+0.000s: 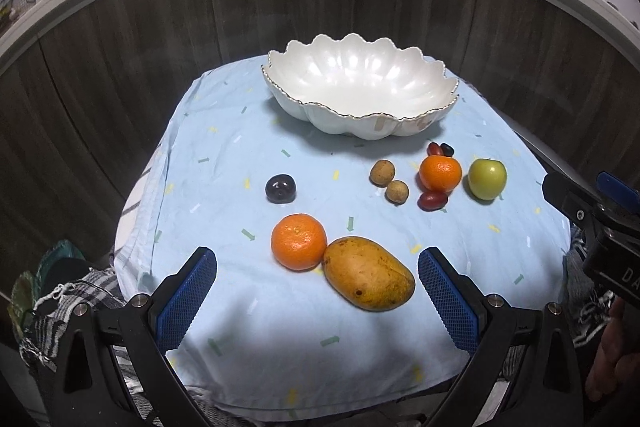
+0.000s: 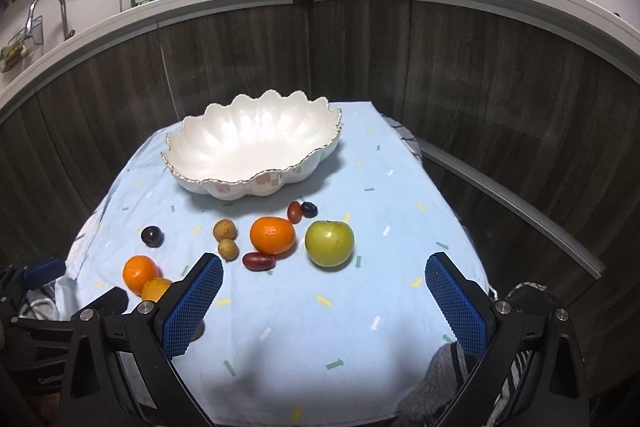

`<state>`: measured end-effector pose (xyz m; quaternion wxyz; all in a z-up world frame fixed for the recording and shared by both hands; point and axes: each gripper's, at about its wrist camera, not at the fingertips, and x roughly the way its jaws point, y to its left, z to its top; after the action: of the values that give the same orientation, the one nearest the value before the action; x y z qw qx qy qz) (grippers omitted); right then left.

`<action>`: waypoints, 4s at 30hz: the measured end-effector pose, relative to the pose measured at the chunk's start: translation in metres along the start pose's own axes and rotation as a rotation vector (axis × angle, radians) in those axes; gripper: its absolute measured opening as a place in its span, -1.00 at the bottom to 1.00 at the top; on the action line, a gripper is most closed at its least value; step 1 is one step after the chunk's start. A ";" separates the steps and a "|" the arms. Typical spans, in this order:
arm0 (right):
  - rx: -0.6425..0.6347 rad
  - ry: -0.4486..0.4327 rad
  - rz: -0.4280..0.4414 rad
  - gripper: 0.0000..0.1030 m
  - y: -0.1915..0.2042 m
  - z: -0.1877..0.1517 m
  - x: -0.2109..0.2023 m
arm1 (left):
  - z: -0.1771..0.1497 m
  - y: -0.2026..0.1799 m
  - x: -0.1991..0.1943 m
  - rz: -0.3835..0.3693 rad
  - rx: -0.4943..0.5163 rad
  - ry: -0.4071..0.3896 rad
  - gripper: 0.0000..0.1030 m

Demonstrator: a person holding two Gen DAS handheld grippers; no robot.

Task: Organize fruits
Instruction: 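Reach the left tool to the mango while the right tool reaches the green apple, then close the left tool on the mango while the right tool grasps the green apple, then carry the mango and green apple over the white bowl with both tools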

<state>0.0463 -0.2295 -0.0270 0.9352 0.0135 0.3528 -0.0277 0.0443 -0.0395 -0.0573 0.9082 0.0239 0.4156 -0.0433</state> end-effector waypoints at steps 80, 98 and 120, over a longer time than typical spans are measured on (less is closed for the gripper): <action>-0.172 0.280 0.198 -0.04 -0.014 0.013 0.135 | -0.004 -0.020 0.070 0.015 -0.359 0.217 -0.05; -0.140 0.197 0.206 -0.05 -0.019 0.021 0.113 | 0.016 -0.027 0.044 -0.009 -0.207 0.084 -0.09; -0.151 0.067 0.211 -0.05 0.000 0.044 0.070 | 0.045 -0.022 0.011 -0.043 -0.056 -0.103 -0.09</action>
<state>0.1279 -0.2340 -0.0407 0.9190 -0.0190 0.3815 0.0980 0.0832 -0.0660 -0.0369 0.9275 -0.0129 0.3699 -0.0523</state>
